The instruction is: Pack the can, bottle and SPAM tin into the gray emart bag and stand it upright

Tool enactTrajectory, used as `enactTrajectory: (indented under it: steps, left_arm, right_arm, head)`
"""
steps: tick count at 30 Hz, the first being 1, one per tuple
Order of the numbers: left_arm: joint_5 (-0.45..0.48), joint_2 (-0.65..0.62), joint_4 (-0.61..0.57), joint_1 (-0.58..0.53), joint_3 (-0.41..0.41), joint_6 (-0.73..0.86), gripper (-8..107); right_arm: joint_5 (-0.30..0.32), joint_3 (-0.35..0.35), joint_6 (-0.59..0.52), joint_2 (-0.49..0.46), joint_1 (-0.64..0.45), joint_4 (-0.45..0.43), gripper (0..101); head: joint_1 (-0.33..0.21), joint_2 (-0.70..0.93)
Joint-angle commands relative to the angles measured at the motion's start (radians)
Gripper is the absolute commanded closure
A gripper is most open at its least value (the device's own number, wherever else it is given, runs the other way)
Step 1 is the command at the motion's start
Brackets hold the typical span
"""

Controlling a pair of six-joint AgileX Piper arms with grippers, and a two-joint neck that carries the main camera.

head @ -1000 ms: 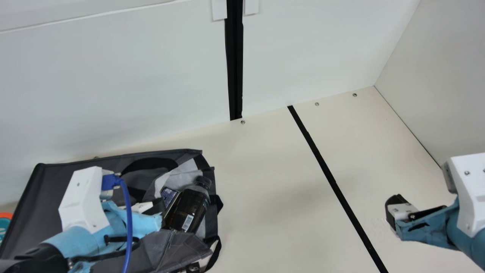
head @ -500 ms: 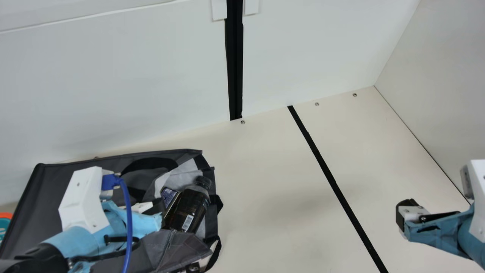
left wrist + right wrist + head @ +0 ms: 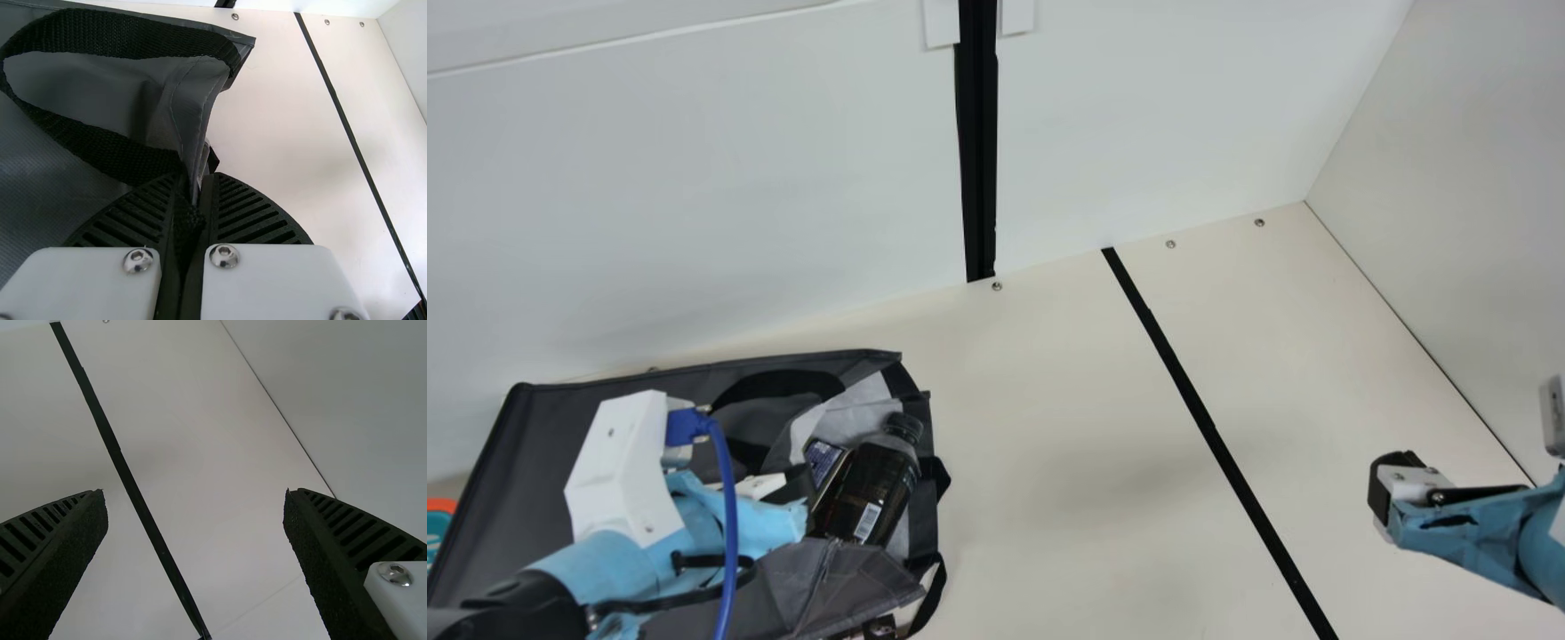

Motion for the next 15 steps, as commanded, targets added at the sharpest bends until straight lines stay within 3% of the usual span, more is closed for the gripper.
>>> enactTrajectory:
  steps: [1,15]
  left_arm:
    - [0.0,0.0,0.0,0.0,0.0,0.0,107]
    - [0.0,0.0,0.0,0.0,0.0,0.0,107]
  right_arm:
    - [-0.001,0.0,0.005,-0.001,0.0,0.004,6]
    - [-0.001,0.012,0.051,-0.009,0.028,0.014,6]
  head:
    - [-0.021,-0.001]
    - [-0.021,-0.001]
